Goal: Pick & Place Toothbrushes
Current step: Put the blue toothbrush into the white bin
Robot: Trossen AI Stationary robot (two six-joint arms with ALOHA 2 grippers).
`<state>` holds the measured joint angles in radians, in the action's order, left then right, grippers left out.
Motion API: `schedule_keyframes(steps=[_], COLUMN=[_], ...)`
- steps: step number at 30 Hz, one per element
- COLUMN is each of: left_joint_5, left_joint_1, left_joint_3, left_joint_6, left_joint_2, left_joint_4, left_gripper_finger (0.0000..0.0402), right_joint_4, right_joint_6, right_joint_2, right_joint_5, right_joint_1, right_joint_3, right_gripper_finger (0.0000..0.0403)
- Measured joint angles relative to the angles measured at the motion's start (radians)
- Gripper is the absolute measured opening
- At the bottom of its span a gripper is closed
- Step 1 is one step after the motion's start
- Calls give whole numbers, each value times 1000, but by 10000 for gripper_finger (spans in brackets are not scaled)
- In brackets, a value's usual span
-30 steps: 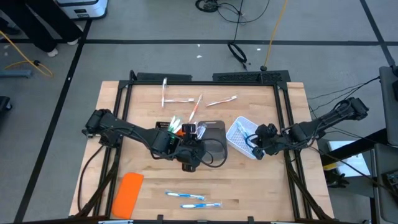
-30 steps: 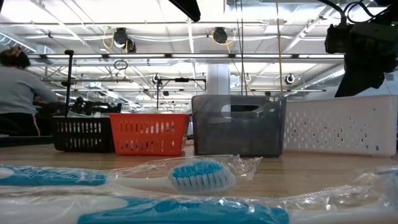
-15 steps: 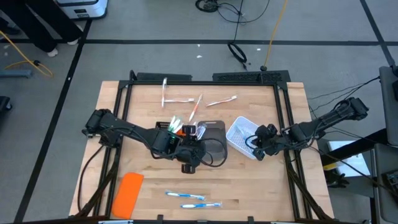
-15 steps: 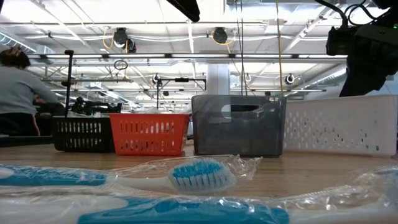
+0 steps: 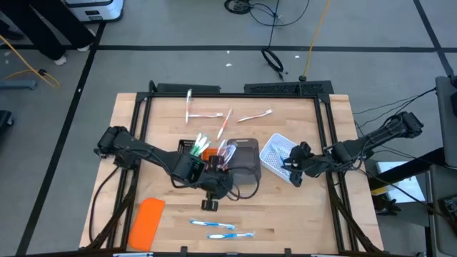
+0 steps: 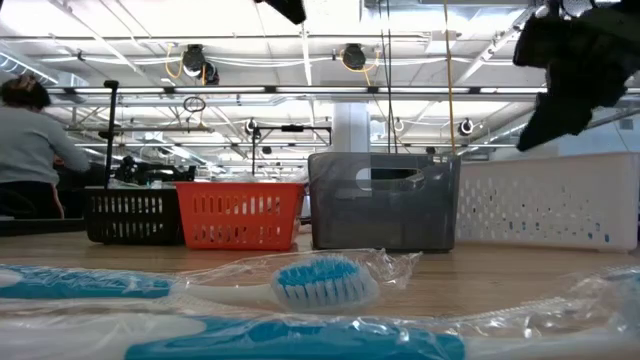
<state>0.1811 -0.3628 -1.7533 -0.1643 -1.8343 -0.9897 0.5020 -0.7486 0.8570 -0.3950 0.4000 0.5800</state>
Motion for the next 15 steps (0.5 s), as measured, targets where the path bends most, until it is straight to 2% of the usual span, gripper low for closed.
schedule_keyframes(steps=[8,15], left_joint_5=[-114,-271], left_joint_1=[-49,-91], left_joint_3=[183,366], left_joint_6=[-107,-268], left_joint_2=[-1,-1], left_joint_4=[92,304], left_gripper_finger=[170,170], right_joint_4=[-161,-183], right_joint_6=[133,163], right_joint_2=[0,0], right_joint_5=[3,3], right_joint_1=[0,0], right_joint_3=[0,0], right_gripper_finger=[118,115])
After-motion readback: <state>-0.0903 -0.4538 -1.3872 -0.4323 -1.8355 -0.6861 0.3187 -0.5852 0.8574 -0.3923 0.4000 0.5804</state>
